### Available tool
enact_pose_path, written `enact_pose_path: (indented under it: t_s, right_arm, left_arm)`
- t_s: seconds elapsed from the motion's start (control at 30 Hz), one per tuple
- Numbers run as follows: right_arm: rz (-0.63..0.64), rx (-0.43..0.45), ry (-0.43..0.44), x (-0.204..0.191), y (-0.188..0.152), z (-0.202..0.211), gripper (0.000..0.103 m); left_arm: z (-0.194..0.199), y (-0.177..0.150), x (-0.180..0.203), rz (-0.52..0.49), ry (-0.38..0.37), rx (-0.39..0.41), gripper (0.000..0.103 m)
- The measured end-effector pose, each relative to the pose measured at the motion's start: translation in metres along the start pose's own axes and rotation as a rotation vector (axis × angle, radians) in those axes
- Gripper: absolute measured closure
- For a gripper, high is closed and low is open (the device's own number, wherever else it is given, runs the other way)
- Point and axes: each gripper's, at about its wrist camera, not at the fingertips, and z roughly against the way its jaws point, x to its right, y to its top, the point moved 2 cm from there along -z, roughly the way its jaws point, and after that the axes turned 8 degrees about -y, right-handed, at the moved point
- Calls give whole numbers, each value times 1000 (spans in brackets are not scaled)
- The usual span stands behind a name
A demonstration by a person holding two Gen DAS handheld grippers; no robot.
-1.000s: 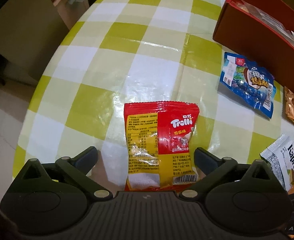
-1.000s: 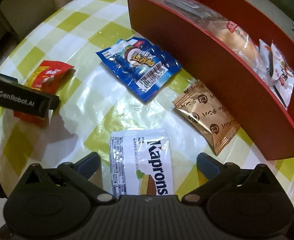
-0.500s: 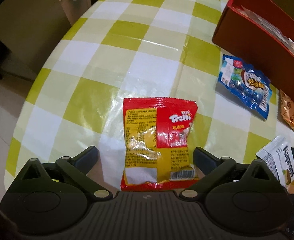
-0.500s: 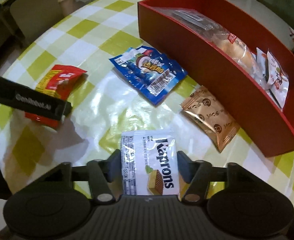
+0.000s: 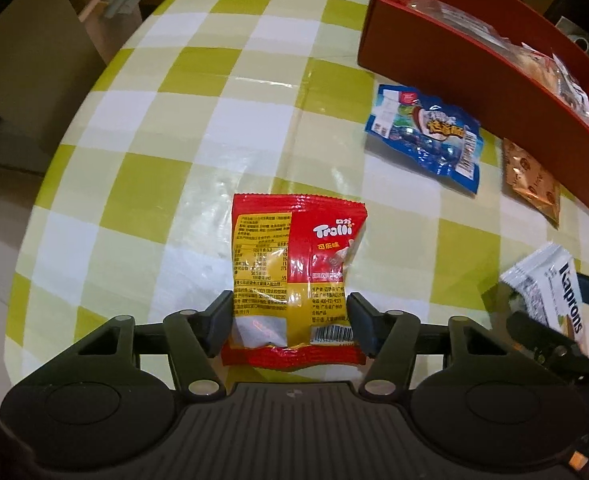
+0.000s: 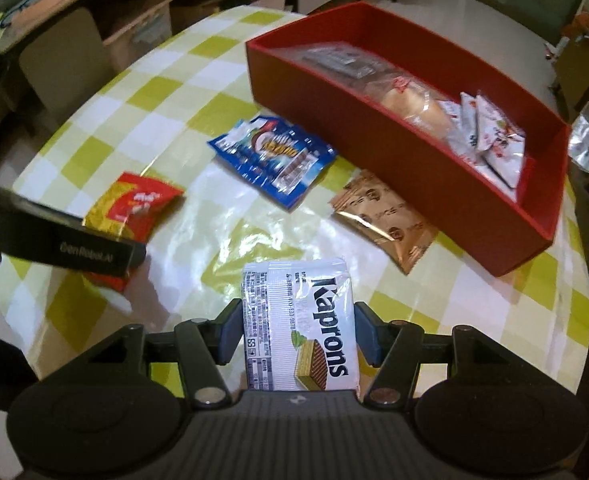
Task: Organize snacks
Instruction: 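Lift and carry both held packets over the red box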
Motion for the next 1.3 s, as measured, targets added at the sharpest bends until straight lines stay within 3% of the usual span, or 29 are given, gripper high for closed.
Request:
enact_pose_path:
  t_s: [0.63, 0.97, 1.07, 1.13, 1.27, 1.3]
  right_arm:
    - [-126, 89, -1, 40, 25, 22, 36]
    - [-90, 49, 11, 33, 22, 12, 36]
    - [-83, 43, 18, 31, 21, 10, 36]
    - [-80, 40, 18, 32, 21, 8, 36]
    - [-83, 39, 16, 35, 23, 7, 36]
    - [-85, 40, 15, 37, 23, 7, 36]
  left_arm:
    - [31, 24, 37, -46, -97, 119, 39]
    - [-7, 20, 21, -5, -39, 16, 38]
    - [-16, 23, 15, 38, -42, 9, 29]
    - [-18, 26, 16, 50, -53, 11, 9]
    - [-24, 24, 25, 0, 33, 29, 15]
    - [-23, 23, 28, -16, 22, 37, 26]
